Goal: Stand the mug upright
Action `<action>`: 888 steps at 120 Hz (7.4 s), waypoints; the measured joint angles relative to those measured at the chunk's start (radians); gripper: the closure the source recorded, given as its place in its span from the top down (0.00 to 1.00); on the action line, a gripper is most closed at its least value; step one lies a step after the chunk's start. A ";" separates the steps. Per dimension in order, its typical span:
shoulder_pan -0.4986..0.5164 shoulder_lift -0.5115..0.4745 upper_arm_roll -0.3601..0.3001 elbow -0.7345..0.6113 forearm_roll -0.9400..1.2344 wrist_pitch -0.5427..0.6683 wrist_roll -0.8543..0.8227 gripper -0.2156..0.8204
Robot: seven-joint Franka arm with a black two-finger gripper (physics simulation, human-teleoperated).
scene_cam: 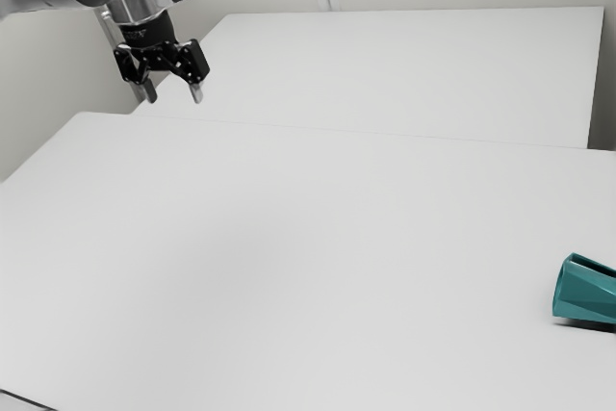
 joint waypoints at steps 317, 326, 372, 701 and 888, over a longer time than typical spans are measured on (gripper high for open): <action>-0.361 0.241 -0.167 -0.517 -1.307 0.812 0.776 0.77; -0.371 0.273 -0.167 -0.480 -1.307 0.811 0.767 0.77; -0.433 0.397 -0.166 -0.349 -1.309 0.805 0.736 0.77; -0.586 0.713 -0.150 0.074 -1.458 0.796 0.918 0.07; -0.169 0.023 -0.200 -0.506 -0.238 0.602 0.460 0.04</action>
